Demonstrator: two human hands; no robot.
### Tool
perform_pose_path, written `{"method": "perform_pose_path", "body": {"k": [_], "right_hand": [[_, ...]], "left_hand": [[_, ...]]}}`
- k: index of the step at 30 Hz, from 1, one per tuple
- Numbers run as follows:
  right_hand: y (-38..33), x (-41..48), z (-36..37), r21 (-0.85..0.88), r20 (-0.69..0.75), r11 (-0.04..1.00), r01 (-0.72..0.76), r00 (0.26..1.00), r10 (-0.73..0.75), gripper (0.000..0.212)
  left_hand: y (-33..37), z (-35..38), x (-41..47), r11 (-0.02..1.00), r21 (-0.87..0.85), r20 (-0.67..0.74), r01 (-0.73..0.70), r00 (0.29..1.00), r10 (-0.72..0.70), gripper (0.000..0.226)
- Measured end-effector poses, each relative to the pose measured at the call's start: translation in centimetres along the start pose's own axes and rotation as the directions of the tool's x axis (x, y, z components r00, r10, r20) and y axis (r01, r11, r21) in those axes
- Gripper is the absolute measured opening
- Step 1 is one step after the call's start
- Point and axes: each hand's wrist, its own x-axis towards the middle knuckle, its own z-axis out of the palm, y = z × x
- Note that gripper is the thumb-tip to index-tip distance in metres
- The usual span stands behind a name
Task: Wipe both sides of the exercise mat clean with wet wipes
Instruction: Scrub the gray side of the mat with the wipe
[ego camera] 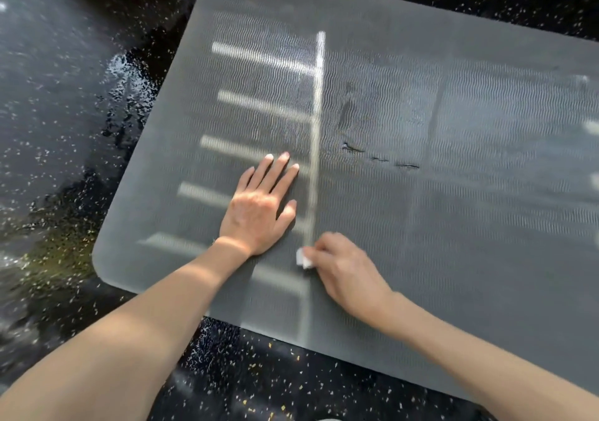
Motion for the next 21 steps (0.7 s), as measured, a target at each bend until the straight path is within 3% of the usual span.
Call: {"method": "perform_pose_path", "body": {"k": [3,7,11,13,16,19,21], "right_hand": [[-0.2,-0.2,0.4,0.004,-0.066,0.999,-0.048,0.997,0.048,0.005],[-3.2,-4.3,2.0,0.075,0.18,0.995,0.073,0.98,-0.086,0.013],[-1.4,-2.8,1.6,0.025,-0.012,1.0,-0.015,1.0,0.015,0.008],[-3.0,-4.7,2.2,0.078,0.053,0.997,0.005,0.999,-0.009,0.008],[-4.8,-7.7,2.8,0.13,0.232,0.983,0.128,0.96,-0.156,0.021],[-2.7,-6.3,2.5,0.063,0.129,0.994,0.087,0.987,-0.095,0.02],[-2.9,-6.7,2.2,0.056,0.153,0.997,0.054,0.986,-0.062,0.024]], "left_hand": [[0.0,0.1,0.1,1.0,0.0,-0.014,-0.002,1.0,0.002,0.063],[0.0,0.1,0.0,1.0,0.002,-0.021,0.009,1.0,-0.009,0.062],[0.3,0.2,-0.2,1.0,-0.001,-0.016,0.023,1.0,-0.023,0.062],[0.3,0.2,-0.2,1.0,-0.002,-0.014,0.024,1.0,-0.024,0.062],[0.3,0.1,-0.2,1.0,-0.007,-0.022,0.03,0.999,-0.03,0.062],[0.3,0.1,-0.2,0.999,-0.018,-0.022,0.031,0.999,-0.032,0.062],[0.3,0.2,-0.2,0.999,-0.021,-0.02,0.035,0.999,-0.035,0.062]]}}
